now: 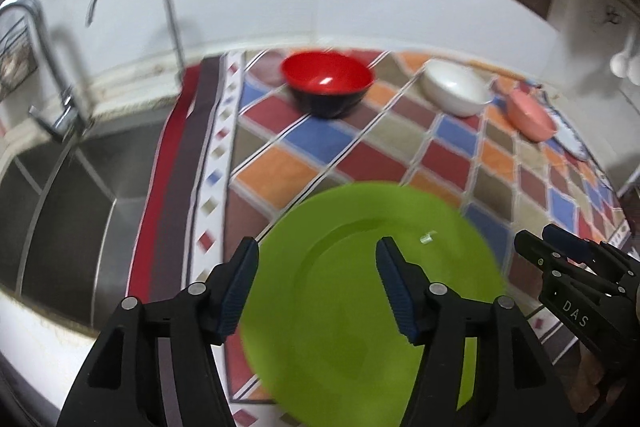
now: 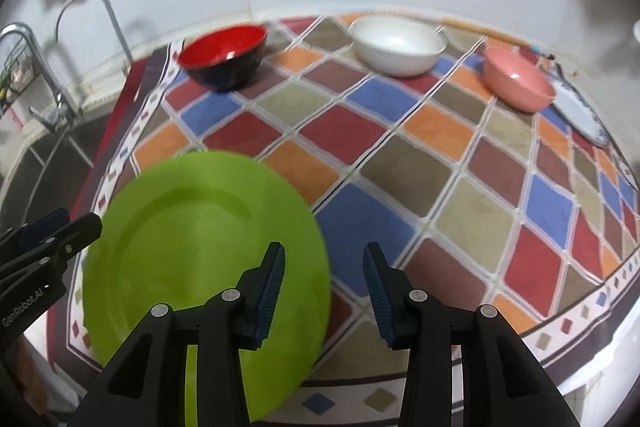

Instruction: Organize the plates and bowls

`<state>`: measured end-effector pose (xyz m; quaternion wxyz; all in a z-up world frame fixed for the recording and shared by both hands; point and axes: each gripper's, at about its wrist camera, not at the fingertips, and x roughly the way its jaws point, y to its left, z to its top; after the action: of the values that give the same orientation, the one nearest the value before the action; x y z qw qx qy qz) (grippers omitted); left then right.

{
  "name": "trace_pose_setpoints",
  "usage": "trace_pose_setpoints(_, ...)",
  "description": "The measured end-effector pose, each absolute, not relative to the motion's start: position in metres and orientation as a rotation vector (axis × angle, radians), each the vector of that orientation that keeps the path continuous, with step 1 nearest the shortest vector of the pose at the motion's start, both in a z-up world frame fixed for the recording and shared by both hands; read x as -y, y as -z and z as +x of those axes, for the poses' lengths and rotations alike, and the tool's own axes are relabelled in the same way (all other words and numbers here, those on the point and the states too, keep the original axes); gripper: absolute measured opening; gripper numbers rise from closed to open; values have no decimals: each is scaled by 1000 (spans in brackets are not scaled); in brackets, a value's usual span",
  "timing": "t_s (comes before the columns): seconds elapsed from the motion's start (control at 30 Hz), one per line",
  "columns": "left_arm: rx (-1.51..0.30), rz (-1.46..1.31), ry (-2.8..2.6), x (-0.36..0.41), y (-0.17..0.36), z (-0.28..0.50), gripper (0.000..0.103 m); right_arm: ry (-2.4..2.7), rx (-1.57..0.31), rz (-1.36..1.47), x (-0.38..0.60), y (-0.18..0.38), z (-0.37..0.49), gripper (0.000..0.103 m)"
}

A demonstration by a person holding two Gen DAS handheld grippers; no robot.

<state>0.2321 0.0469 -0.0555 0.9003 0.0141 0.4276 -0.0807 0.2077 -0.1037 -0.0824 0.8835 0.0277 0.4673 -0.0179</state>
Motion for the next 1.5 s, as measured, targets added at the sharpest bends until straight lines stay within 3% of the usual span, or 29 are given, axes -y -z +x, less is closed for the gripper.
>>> trace_pose_setpoints(0.33, -817, 84, 385, 19, 23, 249, 65, 203, -850, 99, 153, 38, 190, 42)
trace_pose_setpoints(0.43, -797, 111, 430, 43, 14, 256, 65, 255, -825, 107, 174, 28, 188, 50)
trace_pose_setpoints(0.67, -744, 165, 497, 105, -8, 274, 71, 345, -793, 146, 228, 9, 193, 56)
trace_pose_setpoints(1.0, -713, 219, 591, 207, -32, 310, 72, 405, -764, 148, 313, -16, 213, 60)
trace_pose_setpoints(1.5, -818, 320, 671, 352, -33, 390, 72, 509, -865, 196, 451, -25, 276, 60)
